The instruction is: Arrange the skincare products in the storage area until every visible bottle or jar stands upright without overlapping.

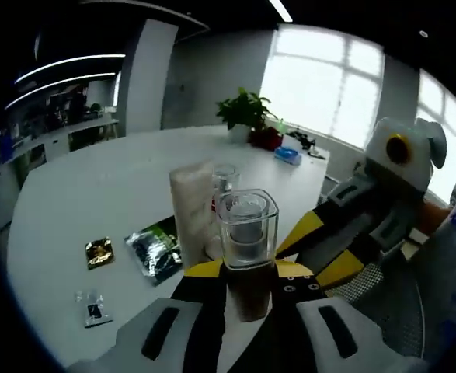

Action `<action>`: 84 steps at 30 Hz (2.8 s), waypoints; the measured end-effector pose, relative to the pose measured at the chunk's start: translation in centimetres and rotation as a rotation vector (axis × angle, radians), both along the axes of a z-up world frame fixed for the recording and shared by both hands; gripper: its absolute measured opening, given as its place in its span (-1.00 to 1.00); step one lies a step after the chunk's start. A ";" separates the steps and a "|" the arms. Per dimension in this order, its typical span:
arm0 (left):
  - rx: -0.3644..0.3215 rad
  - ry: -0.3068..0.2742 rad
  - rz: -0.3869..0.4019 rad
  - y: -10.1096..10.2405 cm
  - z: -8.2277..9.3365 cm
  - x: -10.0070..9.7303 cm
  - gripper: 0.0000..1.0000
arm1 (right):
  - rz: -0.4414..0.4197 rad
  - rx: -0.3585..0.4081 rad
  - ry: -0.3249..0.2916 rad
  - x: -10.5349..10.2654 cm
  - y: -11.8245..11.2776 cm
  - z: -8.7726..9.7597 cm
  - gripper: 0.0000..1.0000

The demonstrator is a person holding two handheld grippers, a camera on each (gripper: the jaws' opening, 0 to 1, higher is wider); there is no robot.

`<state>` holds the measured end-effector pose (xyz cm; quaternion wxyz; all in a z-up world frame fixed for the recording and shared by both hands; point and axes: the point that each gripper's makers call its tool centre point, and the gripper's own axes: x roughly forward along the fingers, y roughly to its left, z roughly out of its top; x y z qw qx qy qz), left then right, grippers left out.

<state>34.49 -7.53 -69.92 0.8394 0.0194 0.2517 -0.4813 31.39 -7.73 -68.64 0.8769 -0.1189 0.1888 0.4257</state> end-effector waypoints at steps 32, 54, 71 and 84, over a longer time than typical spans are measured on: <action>0.052 -0.136 -0.454 -3.0 -0.8 -5.1 -0.64 | 0.102 0.185 -0.040 -0.5 1.2 3.9 -0.50; 0.089 -0.129 -0.422 -3.5 -2.2 -2.8 -0.49 | 0.038 0.135 -0.014 1.1 -0.9 2.5 -0.59; 0.109 -0.070 -0.394 -3.2 -3.4 -2.3 -0.49 | -0.097 0.013 -0.024 5.2 -7.2 -1.1 -0.59; 0.092 -0.055 -0.370 -2.7 -3.5 -2.2 -0.50 | -0.069 0.021 -0.059 7.7 -8.1 -2.4 -0.58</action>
